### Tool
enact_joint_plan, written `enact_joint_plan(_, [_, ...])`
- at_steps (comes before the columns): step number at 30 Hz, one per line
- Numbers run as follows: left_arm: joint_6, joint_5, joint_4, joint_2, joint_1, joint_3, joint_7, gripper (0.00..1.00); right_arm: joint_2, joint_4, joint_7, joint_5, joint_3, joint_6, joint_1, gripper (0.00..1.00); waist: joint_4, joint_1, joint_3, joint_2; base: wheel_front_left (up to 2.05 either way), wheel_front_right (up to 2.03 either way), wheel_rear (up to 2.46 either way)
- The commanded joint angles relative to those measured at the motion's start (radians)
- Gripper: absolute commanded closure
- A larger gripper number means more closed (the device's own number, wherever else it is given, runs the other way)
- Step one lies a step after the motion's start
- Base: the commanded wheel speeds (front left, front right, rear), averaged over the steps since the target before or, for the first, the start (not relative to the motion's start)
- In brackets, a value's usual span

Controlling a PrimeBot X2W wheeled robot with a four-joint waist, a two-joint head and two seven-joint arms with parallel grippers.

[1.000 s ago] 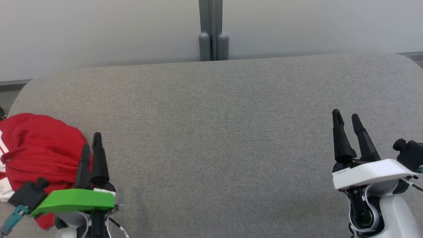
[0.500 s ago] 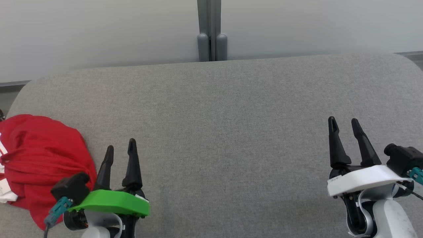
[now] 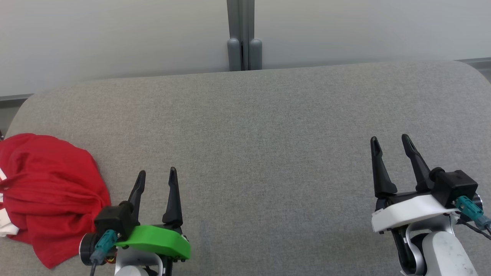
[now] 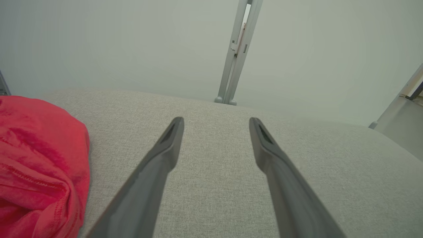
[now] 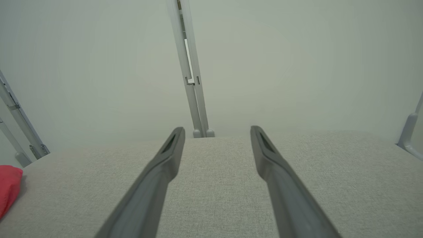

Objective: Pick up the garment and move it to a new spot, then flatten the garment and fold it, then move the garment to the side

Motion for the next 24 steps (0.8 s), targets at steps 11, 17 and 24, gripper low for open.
enact_joint_plan(11, [0.028, 0.048, -0.037, 0.009, -0.004, -0.04, -0.034, 0.0, -0.006, -0.049, -0.034, -0.083, 0.02, 0.0, 0.011, 0.0, 0.0, 0.0, -0.006, 0.0, 0.0, 0.0, 0.0])
enact_joint_plan(17, [-0.037, 0.015, -0.036, -0.021, 0.027, 0.003, -0.048, 0.0, -0.006, -0.058, -0.048, 0.023, 0.006, 0.0, 0.031, 0.0, 0.003, 0.0, -0.006, 0.0, 0.0, 0.0, 0.0])
enact_joint_plan(24, [-0.1, 0.077, -0.021, -0.038, 0.042, 0.05, -0.062, 0.0, -0.006, -0.039, -0.061, 0.047, 0.029, 0.0, 0.048, 0.0, 0.001, 0.0, -0.004, 0.0, 0.0, 0.0, 0.0])
